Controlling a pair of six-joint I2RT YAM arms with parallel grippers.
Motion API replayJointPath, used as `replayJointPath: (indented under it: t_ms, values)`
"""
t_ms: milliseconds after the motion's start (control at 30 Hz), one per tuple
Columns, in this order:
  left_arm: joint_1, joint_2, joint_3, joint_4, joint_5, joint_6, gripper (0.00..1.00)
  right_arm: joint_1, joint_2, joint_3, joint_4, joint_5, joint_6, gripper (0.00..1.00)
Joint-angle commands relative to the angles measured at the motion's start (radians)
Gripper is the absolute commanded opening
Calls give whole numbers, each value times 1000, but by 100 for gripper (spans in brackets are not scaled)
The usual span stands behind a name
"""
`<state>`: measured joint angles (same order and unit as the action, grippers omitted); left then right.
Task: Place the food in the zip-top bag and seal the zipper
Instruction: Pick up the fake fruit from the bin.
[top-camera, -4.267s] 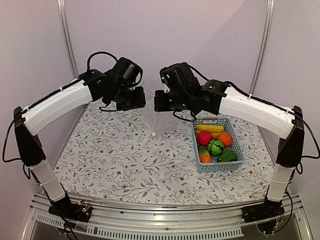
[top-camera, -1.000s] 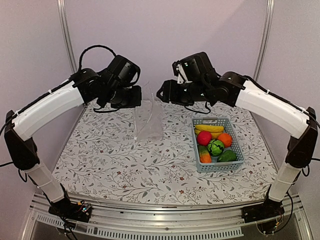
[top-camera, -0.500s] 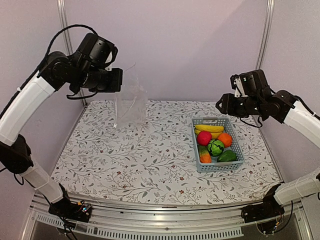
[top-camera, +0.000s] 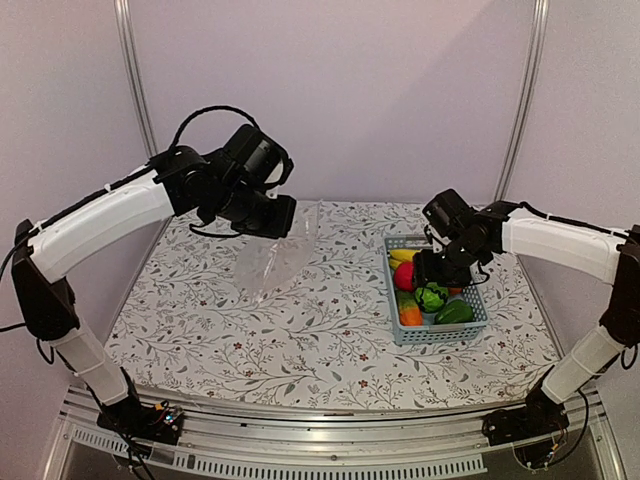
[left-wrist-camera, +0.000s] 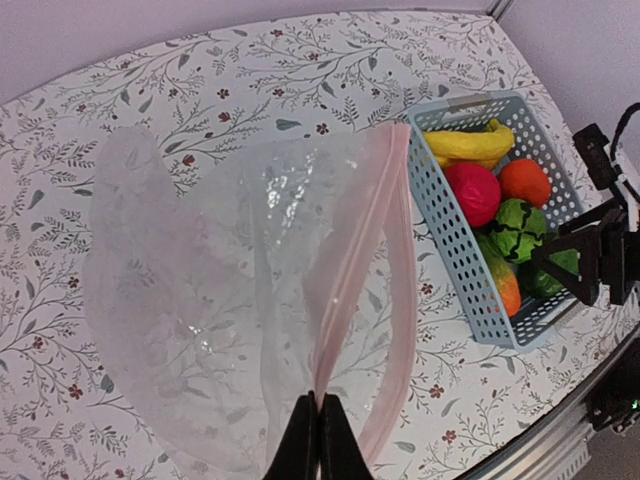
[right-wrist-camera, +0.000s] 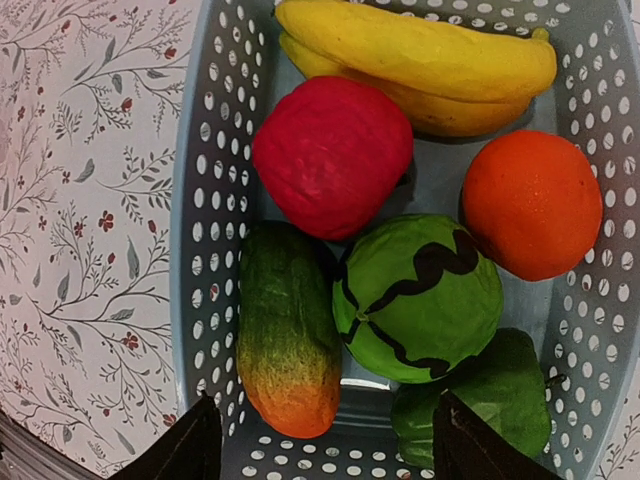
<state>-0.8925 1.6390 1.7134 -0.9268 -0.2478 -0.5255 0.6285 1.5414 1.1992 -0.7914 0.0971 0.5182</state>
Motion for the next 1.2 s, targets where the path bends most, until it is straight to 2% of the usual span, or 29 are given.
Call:
replayJointPath:
  t_ms: [0,100,333,500,633,867,933,1000,1100,1167]
  values:
    - [-29,28,-4,65,56,-97,0,-48,3,-31,0,-47,10,72]
    - [-53,35,-22,121,45,-120,0,-77,3,-60,30,-43,-8,71]
    - [-86,35,29,136,137,-144,0,-87,91,-44,60,-18,-10,72]
    - [-90,11,-22,141,137,-131,0,-86,179,-54,112,-12,5,77]
    - [-90,-11,-65,155,135,-122,0,-87,228,-66,130,2,21,75]
    - [-84,5,-47,157,127,-108,0,-87,124,-75,138,67,16,48]
    - [-82,19,-33,157,129,-103,0,-87,96,-60,116,69,1,45]
    - [-80,28,-21,157,126,-100,0,-87,74,-48,98,75,-10,51]
    - [-72,44,-3,158,129,-100,0,-86,61,-19,73,93,-12,70]
    - [-69,54,8,159,136,-95,0,-86,81,5,66,96,-13,75]
